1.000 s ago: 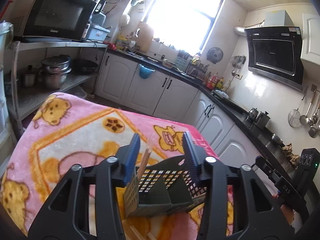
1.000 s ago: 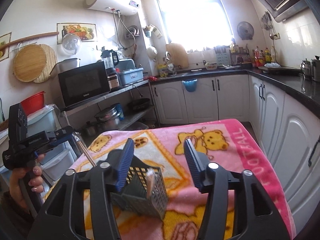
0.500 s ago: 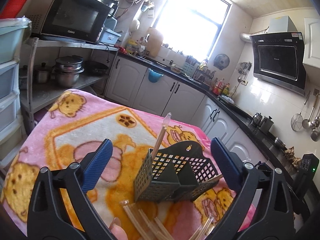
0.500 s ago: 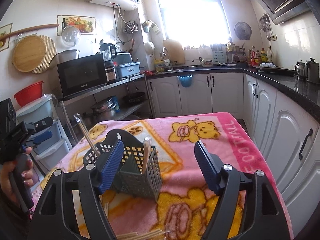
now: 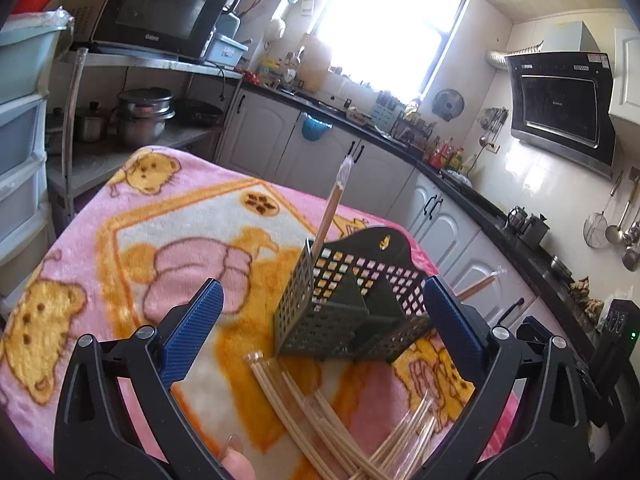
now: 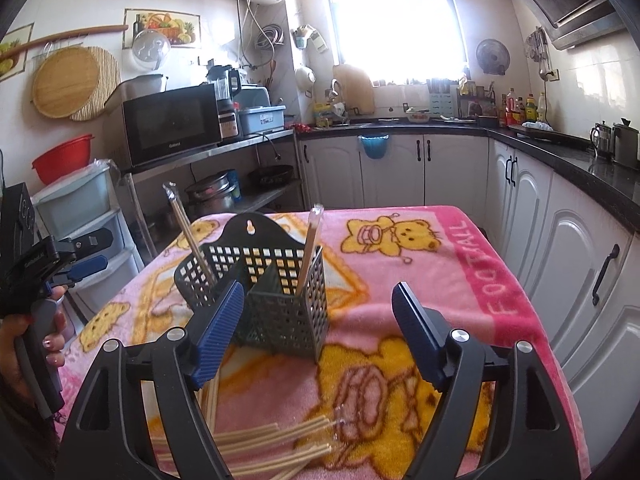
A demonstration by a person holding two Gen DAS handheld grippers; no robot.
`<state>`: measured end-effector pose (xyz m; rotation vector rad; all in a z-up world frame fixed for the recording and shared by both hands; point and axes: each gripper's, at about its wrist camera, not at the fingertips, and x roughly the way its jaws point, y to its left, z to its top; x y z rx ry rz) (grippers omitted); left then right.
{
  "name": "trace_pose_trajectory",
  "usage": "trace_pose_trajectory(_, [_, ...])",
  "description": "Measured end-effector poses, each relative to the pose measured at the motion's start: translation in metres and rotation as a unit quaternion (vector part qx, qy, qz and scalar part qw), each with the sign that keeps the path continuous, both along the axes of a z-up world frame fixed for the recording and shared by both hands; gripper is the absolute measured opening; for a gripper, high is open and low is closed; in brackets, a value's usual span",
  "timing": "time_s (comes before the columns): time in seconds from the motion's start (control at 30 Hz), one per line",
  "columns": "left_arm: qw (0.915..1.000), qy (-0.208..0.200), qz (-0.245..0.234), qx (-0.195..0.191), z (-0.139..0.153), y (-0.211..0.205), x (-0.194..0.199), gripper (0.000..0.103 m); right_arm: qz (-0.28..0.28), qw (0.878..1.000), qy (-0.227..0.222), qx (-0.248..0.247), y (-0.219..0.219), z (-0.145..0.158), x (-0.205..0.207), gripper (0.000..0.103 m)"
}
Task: Organize utensils
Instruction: 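Withdraw the open right tool and move it back over the chopsticks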
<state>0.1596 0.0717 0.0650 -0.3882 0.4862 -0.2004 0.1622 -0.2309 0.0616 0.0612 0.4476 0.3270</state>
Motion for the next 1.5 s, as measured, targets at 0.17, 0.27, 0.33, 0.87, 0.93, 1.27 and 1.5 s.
trace_pose_trajectory(0.17, [0.9999,0.015,-0.007,-0.001,-0.011,-0.004,-0.002,0.092,0.002,1.000,0.011,-0.005,0.003,-0.008,-0.008,0.074])
trace_pose_trajectory(0.27, [0.9996,0.024,-0.013,0.000,-0.017,-0.008,-0.003,0.092,0.004,1.000,0.018,-0.013,0.004,-0.016,-0.013,0.074])
trace_pose_trajectory(0.33, [0.9994,0.030,-0.016,0.002,-0.020,-0.011,-0.003,0.092,0.005,1.000,0.023,-0.019,0.005,-0.021,-0.016,0.074])
trace_pose_trajectory(0.87, [0.9943,0.097,-0.045,0.003,-0.066,-0.027,-0.001,0.092,0.009,0.995,0.098,-0.021,0.003,-0.065,-0.027,0.074])
trace_pose_trajectory(0.93, [0.9923,0.112,-0.051,-0.002,-0.074,-0.028,0.002,0.092,0.009,0.993,0.114,-0.021,0.002,-0.072,-0.026,0.074])
trace_pose_trajectory(1.27, [0.9813,0.168,-0.084,-0.039,-0.108,-0.035,0.011,0.081,0.003,0.981,0.193,0.001,-0.003,-0.106,-0.011,0.068])
trace_pose_trajectory(1.5, [0.9721,0.201,-0.101,-0.065,-0.124,-0.038,0.019,0.069,-0.002,0.969,0.242,0.042,-0.008,-0.124,0.005,0.055])
